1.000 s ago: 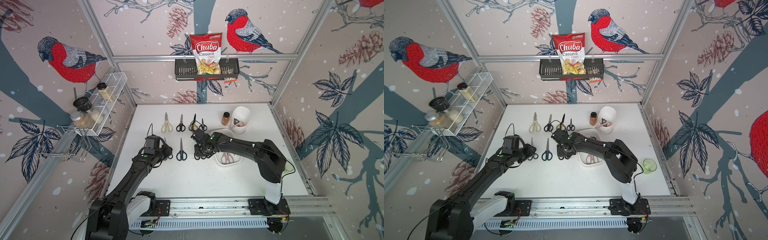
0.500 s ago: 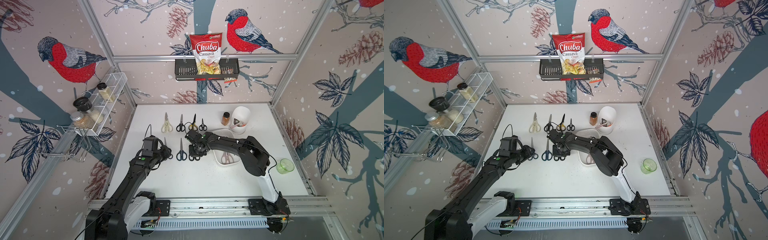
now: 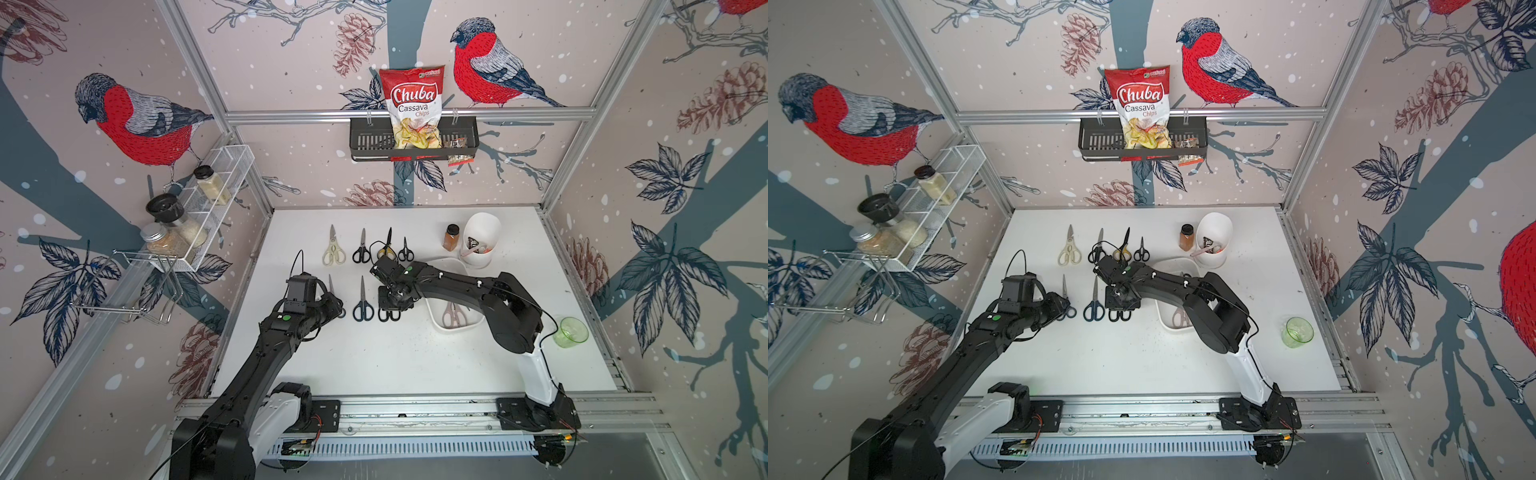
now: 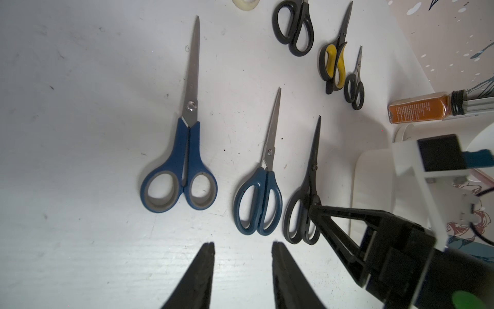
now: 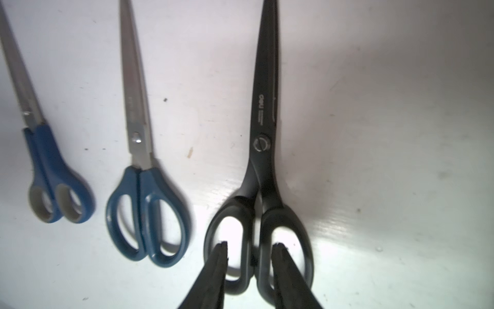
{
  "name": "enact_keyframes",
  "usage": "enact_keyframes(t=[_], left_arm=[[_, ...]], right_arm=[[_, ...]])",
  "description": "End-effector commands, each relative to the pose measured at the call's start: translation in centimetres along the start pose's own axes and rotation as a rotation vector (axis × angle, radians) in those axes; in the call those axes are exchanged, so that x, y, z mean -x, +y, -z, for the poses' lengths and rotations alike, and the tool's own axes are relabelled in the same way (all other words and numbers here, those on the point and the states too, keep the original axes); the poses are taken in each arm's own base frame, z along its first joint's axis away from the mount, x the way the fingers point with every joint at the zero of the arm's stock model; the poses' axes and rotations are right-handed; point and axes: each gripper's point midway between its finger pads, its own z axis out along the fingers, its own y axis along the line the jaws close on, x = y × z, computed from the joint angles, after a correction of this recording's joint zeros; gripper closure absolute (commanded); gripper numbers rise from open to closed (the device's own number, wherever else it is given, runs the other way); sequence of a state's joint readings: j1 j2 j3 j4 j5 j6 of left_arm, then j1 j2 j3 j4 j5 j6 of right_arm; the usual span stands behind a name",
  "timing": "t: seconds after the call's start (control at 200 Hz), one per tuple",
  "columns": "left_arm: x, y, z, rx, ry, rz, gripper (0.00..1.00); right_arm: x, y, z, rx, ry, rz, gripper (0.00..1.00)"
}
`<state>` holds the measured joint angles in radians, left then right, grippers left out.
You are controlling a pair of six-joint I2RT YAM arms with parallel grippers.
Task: Take the scissors out of the storage box
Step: Place the scissors at the center of the board, then pick up the scissors from the storage box.
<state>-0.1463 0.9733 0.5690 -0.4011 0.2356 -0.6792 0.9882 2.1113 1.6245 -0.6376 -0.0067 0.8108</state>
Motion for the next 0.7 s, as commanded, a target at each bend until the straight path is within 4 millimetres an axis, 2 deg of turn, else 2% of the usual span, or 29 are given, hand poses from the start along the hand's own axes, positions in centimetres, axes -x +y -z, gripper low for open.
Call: enact_keyframes(t=[0.0, 0.17, 0.33, 0.515, 0.695], left_arm=[[0.5, -0.7, 0.0, -0.026, -0.003, -0.026, 0.59], [0.4, -1.4, -0.3, -0.059, 0.019, -0.031, 0.59], [0.2, -2.1, -0.8, -0.093, 0.045, -0.02, 0.59], [-0.3, -3.4, -1.5, -0.098, 0.066, -0.035, 0.59], [-0.6, -5.1, -2.0, -0.097, 0.079, -0.057, 0.59]], right_arm=[[1.4, -0.2, 2.2, 0.01, -0.051, -0.011, 0.64], [2.8, -2.4, 5.4, 0.022, -0.1, -0.047, 0.63], [4.1, -6.9, 7.4, -0.005, -0.13, -0.082, 0.63], [5.1, -12.5, 8.2, -0.07, -0.129, -0.103, 0.63], [6.2, -16.6, 8.0, -0.126, -0.13, -0.113, 0.65]])
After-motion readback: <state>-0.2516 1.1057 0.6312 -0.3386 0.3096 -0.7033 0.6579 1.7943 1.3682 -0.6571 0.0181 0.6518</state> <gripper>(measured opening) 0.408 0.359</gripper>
